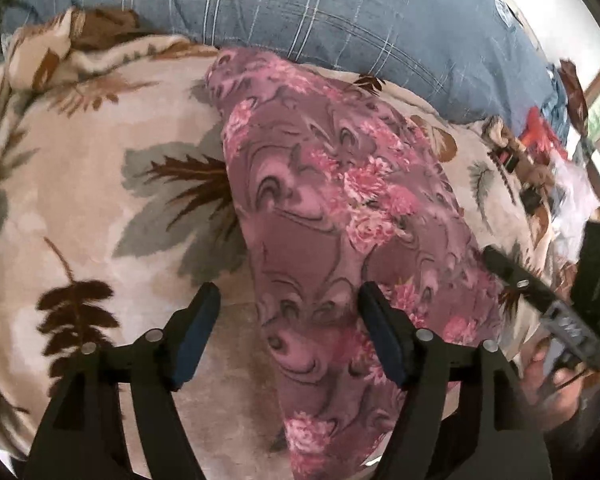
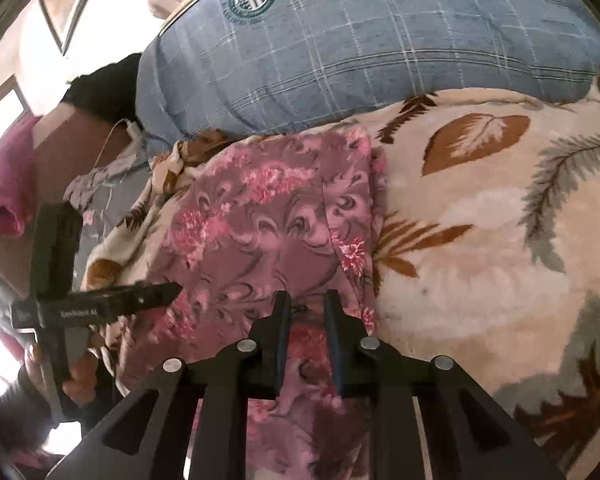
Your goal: Fold small clothes
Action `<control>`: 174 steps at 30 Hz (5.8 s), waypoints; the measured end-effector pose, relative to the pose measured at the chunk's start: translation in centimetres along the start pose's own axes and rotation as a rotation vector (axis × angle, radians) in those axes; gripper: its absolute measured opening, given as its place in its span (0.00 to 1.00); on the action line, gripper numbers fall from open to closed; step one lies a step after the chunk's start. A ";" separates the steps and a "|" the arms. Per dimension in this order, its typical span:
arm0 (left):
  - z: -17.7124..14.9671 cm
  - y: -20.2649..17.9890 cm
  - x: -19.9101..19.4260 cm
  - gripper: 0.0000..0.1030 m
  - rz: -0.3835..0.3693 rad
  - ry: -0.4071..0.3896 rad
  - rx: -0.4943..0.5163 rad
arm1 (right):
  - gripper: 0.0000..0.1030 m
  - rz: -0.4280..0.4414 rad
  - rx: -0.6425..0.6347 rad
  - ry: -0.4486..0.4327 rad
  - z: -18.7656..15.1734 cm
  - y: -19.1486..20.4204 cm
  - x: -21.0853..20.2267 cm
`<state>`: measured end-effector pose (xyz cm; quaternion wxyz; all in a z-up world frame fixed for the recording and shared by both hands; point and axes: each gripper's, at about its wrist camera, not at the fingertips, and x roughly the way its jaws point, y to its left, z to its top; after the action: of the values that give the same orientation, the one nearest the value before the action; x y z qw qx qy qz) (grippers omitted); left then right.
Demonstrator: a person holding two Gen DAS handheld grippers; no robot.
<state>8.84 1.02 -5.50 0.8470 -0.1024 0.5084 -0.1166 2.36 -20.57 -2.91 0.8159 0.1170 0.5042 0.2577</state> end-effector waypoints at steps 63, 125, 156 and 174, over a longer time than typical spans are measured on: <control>-0.1 2.0 -0.2 1.00 0.131 -0.056 -0.014 | 0.59 -0.201 -0.126 0.102 -0.1 -3.5 1.3; 5.4 3.4 0.1 0.94 -0.041 -0.059 -0.104 | 0.19 -0.043 0.105 0.063 7.5 -3.8 4.0; -6.4 -3.3 -5.4 0.98 0.374 -0.216 0.260 | 0.96 -0.580 -0.217 0.100 -1.5 1.9 -4.6; -8.1 -5.9 -5.6 0.98 0.234 -0.169 0.248 | 0.96 -0.526 -0.126 0.072 -3.4 1.4 -6.8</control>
<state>-1.39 -3.30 -2.83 0.9006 0.0529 0.4258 -0.0701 -3.51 -23.29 1.28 0.8421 -0.0783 0.5288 0.0717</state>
